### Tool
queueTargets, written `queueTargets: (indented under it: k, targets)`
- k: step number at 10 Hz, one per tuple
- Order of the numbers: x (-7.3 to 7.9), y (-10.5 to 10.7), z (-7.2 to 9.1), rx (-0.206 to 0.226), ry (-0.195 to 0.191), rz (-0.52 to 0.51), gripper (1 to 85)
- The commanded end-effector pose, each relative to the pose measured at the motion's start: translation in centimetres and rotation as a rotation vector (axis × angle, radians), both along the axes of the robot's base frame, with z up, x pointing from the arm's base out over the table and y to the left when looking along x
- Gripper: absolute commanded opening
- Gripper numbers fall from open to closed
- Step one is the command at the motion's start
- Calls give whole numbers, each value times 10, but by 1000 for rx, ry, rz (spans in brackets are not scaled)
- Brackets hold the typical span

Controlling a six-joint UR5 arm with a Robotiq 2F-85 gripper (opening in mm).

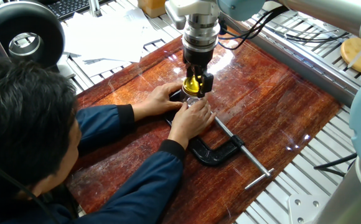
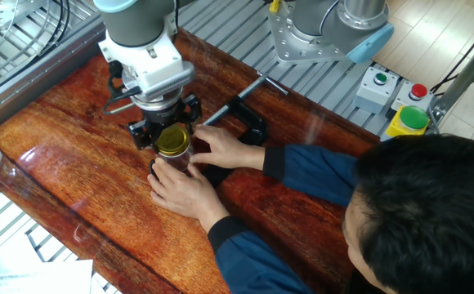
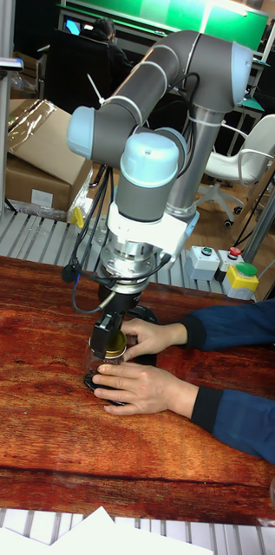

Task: Screw the lid onto the jar

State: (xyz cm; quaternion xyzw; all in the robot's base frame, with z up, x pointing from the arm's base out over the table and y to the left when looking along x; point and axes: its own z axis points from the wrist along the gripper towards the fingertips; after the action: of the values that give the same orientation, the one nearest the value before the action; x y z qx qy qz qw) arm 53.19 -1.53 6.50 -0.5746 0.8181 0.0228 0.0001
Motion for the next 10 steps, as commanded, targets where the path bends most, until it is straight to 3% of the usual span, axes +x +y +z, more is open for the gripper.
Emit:
queueTargets:
  k: [1, 6, 10]
  targets:
    - [4, -1, -1, 1, -6, -59, 730]
    - [0, 4, -1, 16, 19, -273, 677]
    - [-3, 9, 1, 29, 43, -386, 620]
